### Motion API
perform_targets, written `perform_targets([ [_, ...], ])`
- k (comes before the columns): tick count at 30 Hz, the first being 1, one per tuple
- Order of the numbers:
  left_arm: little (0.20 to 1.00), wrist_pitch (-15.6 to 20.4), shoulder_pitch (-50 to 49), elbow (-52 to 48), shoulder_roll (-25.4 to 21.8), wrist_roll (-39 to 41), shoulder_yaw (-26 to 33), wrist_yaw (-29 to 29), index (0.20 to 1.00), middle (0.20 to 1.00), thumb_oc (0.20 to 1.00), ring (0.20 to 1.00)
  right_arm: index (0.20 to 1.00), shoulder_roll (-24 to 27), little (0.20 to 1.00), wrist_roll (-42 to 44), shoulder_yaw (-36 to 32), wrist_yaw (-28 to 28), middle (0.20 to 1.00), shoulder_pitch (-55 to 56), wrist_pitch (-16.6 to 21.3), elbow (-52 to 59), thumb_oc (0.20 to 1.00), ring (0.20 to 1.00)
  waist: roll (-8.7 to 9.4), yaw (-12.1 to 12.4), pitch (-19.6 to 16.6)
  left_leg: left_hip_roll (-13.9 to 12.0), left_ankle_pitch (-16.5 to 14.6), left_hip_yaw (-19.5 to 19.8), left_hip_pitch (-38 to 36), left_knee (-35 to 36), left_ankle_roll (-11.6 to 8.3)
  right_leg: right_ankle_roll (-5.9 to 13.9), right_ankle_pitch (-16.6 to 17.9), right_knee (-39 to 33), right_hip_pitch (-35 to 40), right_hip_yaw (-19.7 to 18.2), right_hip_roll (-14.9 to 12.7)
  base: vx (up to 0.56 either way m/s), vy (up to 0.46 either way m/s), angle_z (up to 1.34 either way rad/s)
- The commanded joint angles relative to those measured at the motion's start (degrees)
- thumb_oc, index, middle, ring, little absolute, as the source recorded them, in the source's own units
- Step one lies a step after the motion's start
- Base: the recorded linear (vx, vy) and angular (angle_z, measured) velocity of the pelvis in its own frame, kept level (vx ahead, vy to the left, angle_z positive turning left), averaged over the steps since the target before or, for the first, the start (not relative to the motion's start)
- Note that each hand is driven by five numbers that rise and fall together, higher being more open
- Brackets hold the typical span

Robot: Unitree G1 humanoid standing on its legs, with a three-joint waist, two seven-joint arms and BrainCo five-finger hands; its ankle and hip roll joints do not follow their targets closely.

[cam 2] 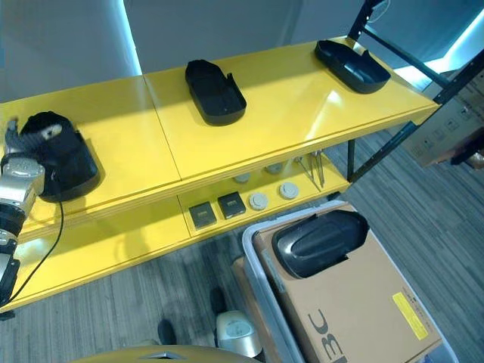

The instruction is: Move parts from the plastic box to the shelf.

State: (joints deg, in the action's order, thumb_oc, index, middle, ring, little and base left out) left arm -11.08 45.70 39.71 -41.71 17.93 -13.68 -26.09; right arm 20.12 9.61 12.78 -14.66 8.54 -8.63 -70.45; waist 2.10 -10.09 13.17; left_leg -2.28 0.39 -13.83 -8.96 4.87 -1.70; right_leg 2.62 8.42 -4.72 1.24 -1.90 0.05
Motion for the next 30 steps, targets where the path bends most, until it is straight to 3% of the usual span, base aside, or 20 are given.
perform_targets([
  [1, 1.0, 9.08, 1.32, -8.27, -1.39, -0.67, 2.37, -1.17, 1.0, 1.0, 1.0, 1.0, 1.0, 0.86, 1.0, -1.91, -0.33, 1.15, 1.0, 2.89, 1.05, -3.99, 1.0, 1.0, -2.32, 0.27, -5.62, -2.79, -2.28, -1.69, 2.7, -3.15, -1.54, 6.03, -7.91, 2.03, 1.65, 1.67, -2.12, -0.04, 0.025, 0.17],
  [8, 1.0, 7.09, -9.1, -31.12, -1.22, 2.1, 8.97, 11.1, 1.0, 1.0, 1.0, 1.0, 1.0, -0.7, 1.0, -1.77, -2.35, 1.93, 1.0, 2.16, 0.47, -4.17, 1.0, 1.0, -2.38, 3.33, -6.7, -2.39, -2.29, -0.32, 1.3, -2.06, -1.64, 5.77, -8.05, 0.98, 3.9, 3.46, -2.54, -0.03, 0.022, 0.13],
  [10, 1.0, 4.99, -17.49, -40.29, 3.17, 8.28, 10.62, 18.22, 1.0, 1.0, 1.0, 1.0, 1.0, -1.55, 1.0, -1.88, -3.1, 2.76, 1.0, 2.12, -0.07, -4.01, 1.0, 1.0, -2.36, 4.71, -6.74, -2.15, -2.25, 0.37, 0.7, -1.53, -1.57, 5.82, -7.83, 0.48, 4.64, 4.17, -2.76, -0.04, 0.037, 0.23],
  [13, 1.0, 4.71, -27.57, -45.97, 10.6, 8.78, 9.77, 24.02, 1.0, 1.0, 1.0, 1.0, 1.0, -2.39, 1.0, -1.21, -3.32, 3.69, 1.0, 1.85, -0.9, -3.28, 1.0, 1.0, -2.08, 6.28, -6.36, -1.78, -2.37, 1.27, 0.77, -1.35, -1.31, 5.84, -7.52, 0.2, 4.79, 4.46, -2.95, -0.04, 0.018, 0.27],
  [14, 1.0, 6.07, -31.41, -46.79, 12.74, 8.51, 8.45, 26.19, 1.0, 1.0, 1.0, 1.0, 1.0, -2.76, 1.0, -0.81, -3.29, 4.06, 1.0, 1.77, -1.27, -2.85, 1.0, 1.0, -2.02, 6.83, -6.0, -1.7, -2.41, 1.55, 0.95, -1.37, -1.21, 5.81, -7.37, 0.19, 4.7, 4.46, -2.97, -0.08, 0.015, 0.11],
  [15, 0.799, 5.66, -34.73, -47.55, 14.6, 10.35, 6.76, 28.22, 0.799, 0.799, 0.799, 0.799, 1.0, -2.82, 1.0, -0.14, -3.23, 4.22, 1.0, 1.61, -1.83, -2.48, 1.0, 1.0, -1.99, 7.43, -5.62, -1.61, -2.44, 1.96, 1.07, -1.33, -1.14, 5.78, -7.22, 0.13, 4.67, 4.57, -2.99, -0.07, 0.011, -0.01],
  [17, 0.2, 6.07, -38.75, -46.98, 16.16, 11.56, 3.94, 27.86, 0.2, 0.2, 0.2, 0.2, 1.0, -2.67, 1.0, 0.22, -3.02, 4.4, 1.0, 1.41, -2.56, -1.77, 1.0, 1.0, -1.96, 8.01, -5.13, -1.51, -2.46, 2.13, 1.09, -1.17, -0.97, 5.88, -7.02, 0.02, 4.65, 4.76, -3.08, -0.05, 0.006, 0.04],
  [23, 0.2, 11.58, -38.0, -41.86, 16.6, 9.83, -1.31, 19.69, 0.2, 0.2, 0.2, 0.2, 1.0, -3.4, 1.0, 2.75, -0.04, 5.46, 1.0, 1.42, -3.62, 0.03, 1.0, 1.0, -1.04, 7.93, -4.19, -1.34, -2.46, 1.5, 0.8, -0.8, -0.66, 6.58, -6.36, -0.07, 4.55, 5.54, -3.48, -0.01, -0.021, 0.01],
  [30, 0.2, 12.09, -34.13, -39.63, 17.56, 8.88, 0.35, 14.28, 0.2, 0.2, 0.2, 0.2, 1.0, -3.8, 1.0, 1.8, 0.9, 5.64, 1.0, 3.05, -3.31, 1.36, 1.0, 1.0, -0.33, 7.05, -3.85, -1.57, -2.7, 1.35, 0.35, -0.98, -0.64, 6.76, -6.42, 0.15, 4.78, 5.42, -3.38, 0.01, -0.006, 0.0],
])
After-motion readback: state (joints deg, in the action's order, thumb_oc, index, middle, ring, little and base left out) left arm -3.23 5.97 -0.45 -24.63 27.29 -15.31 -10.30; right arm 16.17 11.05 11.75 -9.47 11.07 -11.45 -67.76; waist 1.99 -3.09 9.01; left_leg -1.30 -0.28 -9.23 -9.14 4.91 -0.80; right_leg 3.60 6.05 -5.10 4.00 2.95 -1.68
